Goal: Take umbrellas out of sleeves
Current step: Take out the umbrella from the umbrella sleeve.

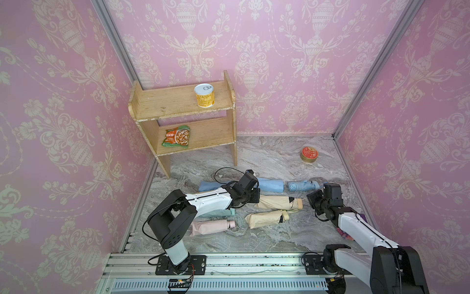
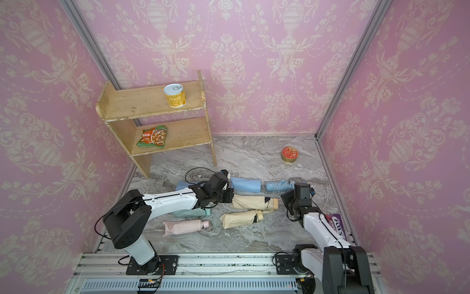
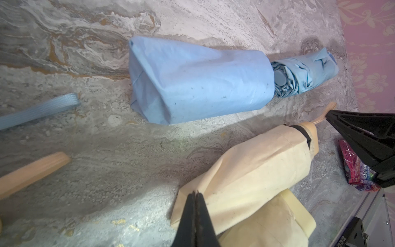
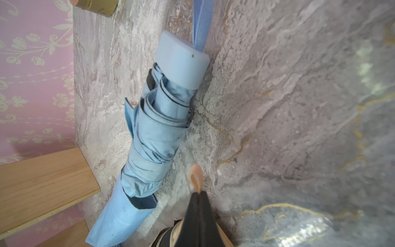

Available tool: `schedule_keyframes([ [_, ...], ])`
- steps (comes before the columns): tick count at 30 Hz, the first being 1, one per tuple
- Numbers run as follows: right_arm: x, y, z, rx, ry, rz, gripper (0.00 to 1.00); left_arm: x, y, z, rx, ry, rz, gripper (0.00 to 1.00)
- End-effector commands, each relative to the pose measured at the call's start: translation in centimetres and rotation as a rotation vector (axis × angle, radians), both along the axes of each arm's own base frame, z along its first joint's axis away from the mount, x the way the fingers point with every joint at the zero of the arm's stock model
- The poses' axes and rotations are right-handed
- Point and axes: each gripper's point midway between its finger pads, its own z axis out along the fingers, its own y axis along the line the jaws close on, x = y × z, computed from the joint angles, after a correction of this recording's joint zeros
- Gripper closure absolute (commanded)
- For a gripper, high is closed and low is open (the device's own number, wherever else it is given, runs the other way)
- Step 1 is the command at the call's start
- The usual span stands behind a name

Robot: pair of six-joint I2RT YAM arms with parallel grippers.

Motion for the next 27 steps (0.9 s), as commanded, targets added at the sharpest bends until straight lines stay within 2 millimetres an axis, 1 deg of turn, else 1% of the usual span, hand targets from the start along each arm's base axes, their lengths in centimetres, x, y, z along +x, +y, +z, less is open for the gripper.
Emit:
schedule_keyframes([
  [1, 0.4, -0.5, 0.5, -0.026, -0.002, 0.003, 1.00, 0.1, 0.0, 0.8, 0.013, -0.023, -0.005, 1.00],
  [27, 0.4, -2.3, 0.7, -0.024, -0.005, -0.028, 1.00, 0.2, 0.3, 1.1, 0.027, -0.040, -0.004, 1.00],
])
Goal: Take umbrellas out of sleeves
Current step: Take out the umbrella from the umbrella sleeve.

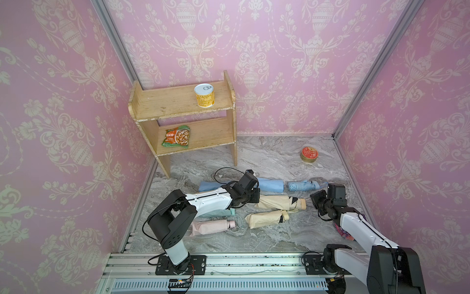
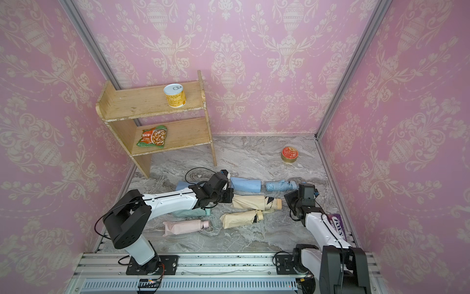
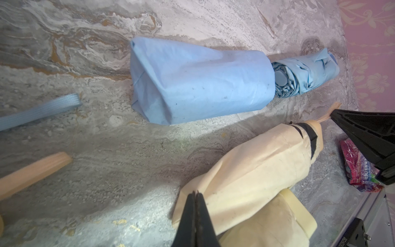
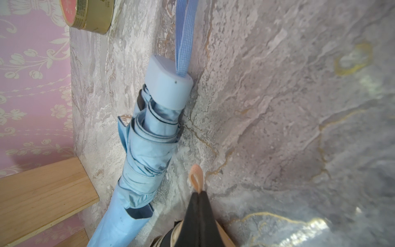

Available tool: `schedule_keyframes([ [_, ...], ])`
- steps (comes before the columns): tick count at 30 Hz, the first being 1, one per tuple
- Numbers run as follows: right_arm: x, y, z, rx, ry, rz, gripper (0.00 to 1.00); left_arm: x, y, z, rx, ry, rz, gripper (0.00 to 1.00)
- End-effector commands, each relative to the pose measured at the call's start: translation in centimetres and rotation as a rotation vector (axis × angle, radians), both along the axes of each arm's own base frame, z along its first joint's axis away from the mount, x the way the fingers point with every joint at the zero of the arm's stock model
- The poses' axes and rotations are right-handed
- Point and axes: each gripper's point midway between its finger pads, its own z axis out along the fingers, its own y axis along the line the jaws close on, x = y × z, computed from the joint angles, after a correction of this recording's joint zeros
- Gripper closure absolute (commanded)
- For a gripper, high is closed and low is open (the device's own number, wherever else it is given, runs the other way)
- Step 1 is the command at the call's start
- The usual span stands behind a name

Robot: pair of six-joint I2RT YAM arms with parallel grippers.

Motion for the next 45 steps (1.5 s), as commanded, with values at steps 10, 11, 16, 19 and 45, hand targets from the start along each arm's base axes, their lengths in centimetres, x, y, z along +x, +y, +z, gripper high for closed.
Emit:
schedule_keyframes([
  [10, 0.8, -1.3, 1.1, -0.027, -0.014, -0.002, 1.00, 0.2, 0.3, 1.0, 0.031, -0.039, -0.009, 1.00],
  [11, 0.8, -1.4, 1.2, -0.027, -0.017, -0.004, 1.00, 0.2, 0.4, 1.0, 0.032, -0.039, -0.008, 1.00],
  [16, 0.8, -1.8, 1.2, -0.030, -0.015, -0.010, 1.00, 0.2, 0.4, 1.1, 0.034, -0.044, -0.008, 1.00],
  [19, 0.9, -2.0, 1.2, -0.029, -0.012, -0.011, 1.00, 0.2, 0.4, 1.2, 0.036, -0.046, -0.009, 1.00],
  [45, 1.8, -4.2, 1.7, -0.029, -0.012, -0.024, 1.00, 0.4, 0.6, 1.4, 0.056, -0.060, -0.017, 1.00],
])
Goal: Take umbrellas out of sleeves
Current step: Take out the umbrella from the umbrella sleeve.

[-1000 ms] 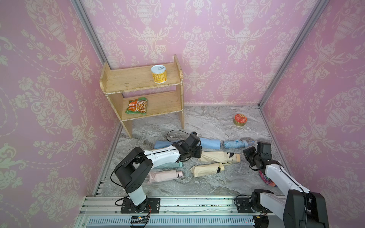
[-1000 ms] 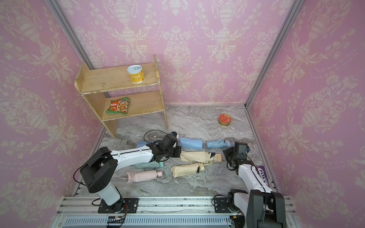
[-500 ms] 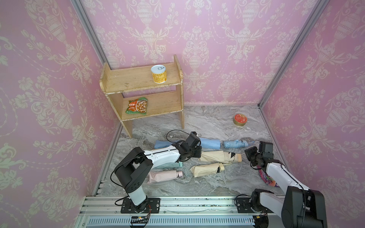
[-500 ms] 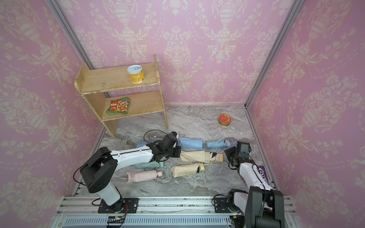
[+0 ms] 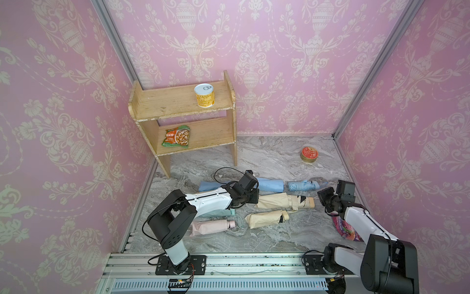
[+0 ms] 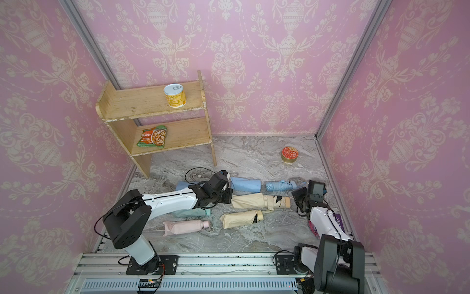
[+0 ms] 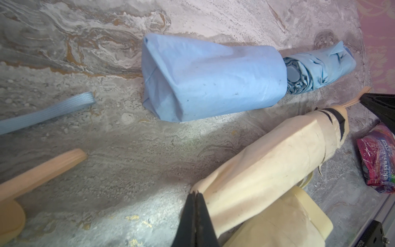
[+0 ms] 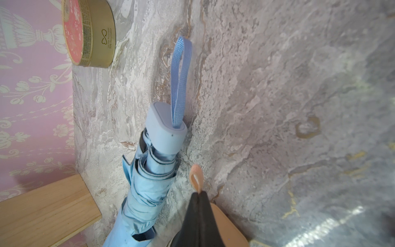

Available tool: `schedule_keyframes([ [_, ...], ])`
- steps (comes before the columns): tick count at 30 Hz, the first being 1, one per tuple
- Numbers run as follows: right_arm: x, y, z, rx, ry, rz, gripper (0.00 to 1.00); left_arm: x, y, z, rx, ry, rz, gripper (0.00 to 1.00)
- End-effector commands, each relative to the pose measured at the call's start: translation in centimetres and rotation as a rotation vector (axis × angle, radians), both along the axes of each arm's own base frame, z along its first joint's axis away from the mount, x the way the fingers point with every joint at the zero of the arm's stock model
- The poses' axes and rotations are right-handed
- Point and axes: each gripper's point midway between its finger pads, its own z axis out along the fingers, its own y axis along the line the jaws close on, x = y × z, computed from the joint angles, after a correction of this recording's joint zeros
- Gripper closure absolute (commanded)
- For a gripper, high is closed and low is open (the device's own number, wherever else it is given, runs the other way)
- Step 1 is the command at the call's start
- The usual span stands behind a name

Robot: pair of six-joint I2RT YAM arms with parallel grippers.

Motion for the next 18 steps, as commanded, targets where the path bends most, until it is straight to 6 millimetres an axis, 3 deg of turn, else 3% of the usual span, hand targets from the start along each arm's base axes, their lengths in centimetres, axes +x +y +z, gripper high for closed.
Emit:
schedule_keyframes([
  [1, 0.8, -0.6, 1.0, -0.021, -0.023, 0.017, 1.00, 0.4, -0.2, 1.8, 0.010, -0.050, -0.013, 1.00],
  [18, 1.3, -2.4, 1.3, -0.018, -0.024, -0.004, 1.00, 0.7, -0.1, 2.1, 0.022, -0.058, -0.017, 1.00],
])
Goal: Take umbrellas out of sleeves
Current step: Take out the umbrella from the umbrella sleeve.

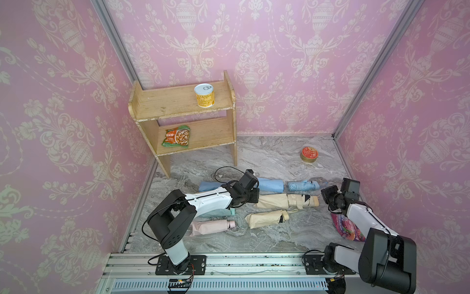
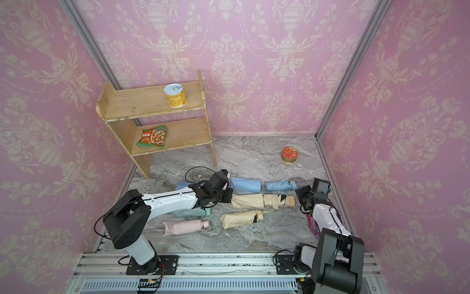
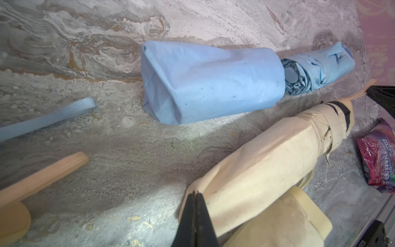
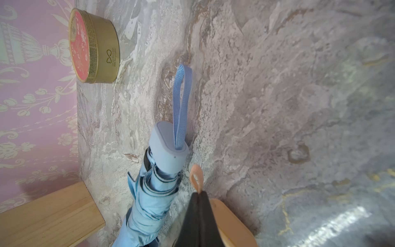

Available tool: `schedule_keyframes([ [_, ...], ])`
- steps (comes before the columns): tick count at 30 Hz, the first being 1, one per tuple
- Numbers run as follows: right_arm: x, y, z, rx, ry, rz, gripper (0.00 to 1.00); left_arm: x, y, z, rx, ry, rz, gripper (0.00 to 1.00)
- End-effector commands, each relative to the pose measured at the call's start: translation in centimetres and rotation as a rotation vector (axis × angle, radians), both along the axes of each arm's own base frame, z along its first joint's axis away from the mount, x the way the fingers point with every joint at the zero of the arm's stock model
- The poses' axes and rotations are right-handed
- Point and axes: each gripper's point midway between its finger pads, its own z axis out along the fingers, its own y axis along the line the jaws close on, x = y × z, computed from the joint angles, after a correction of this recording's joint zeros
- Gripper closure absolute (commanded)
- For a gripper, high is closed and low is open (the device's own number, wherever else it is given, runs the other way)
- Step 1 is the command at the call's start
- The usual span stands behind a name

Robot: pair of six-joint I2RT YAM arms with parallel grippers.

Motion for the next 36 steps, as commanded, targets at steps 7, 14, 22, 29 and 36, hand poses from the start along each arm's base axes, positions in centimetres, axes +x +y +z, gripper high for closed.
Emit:
schedule_keyframes([
  [7, 0.7, -1.1, 0.7, -0.008, -0.016, 0.010, 1.00, 0.5, 0.0, 1.7, 0.018, -0.053, -0.012, 1.00],
  [14, 0.7, -2.0, 0.8, -0.004, -0.021, -0.005, 1.00, 0.7, -0.1, 1.9, 0.024, -0.058, -0.017, 1.00],
  [22, 1.0, -2.4, 1.0, 0.007, -0.022, -0.005, 1.00, 0.9, -0.3, 2.1, 0.025, -0.062, -0.021, 1.00],
  [29, 1.4, -2.4, 1.6, 0.012, -0.040, 0.003, 0.86, 1.1, -0.3, 2.4, 0.033, -0.073, -0.021, 0.88],
  [36, 1.0, -2.4, 3.5, -0.014, -0.076, 0.001, 0.39, 1.2, 0.6, 3.8, 0.041, -0.114, -0.005, 0.56],
])
